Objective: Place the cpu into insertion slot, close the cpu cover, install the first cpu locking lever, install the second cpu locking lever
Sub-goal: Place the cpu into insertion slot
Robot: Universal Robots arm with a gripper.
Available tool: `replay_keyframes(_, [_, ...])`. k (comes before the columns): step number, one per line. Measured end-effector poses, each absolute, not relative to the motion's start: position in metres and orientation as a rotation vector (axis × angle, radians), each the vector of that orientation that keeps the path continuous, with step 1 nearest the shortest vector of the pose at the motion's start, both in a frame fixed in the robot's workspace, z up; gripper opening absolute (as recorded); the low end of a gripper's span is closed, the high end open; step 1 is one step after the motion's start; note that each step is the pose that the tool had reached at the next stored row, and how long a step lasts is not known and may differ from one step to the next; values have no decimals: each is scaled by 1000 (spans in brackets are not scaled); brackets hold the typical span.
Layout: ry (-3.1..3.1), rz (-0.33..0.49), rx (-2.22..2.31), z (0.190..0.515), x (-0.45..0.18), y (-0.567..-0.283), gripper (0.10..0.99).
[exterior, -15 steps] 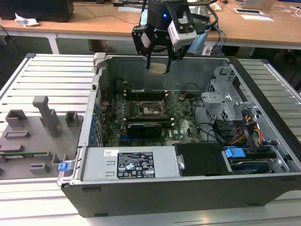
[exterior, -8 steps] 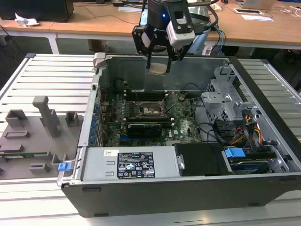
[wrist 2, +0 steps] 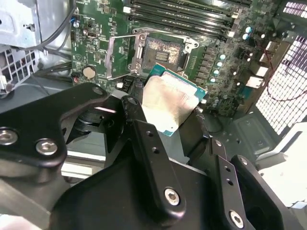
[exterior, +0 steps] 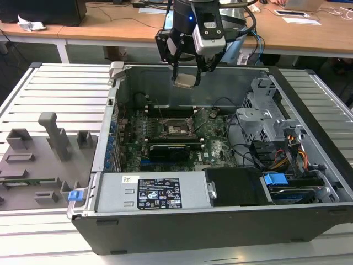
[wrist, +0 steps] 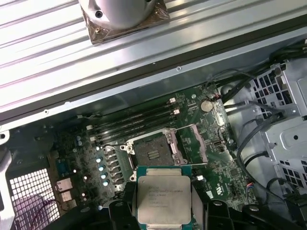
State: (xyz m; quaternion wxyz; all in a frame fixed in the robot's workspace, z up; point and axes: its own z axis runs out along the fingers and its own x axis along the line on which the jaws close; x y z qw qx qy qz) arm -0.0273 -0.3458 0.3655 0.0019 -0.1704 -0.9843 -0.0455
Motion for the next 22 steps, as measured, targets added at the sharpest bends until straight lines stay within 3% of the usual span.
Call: replay_keyframes(22, [-2987, -143, -993, 363, -27, -346, 541])
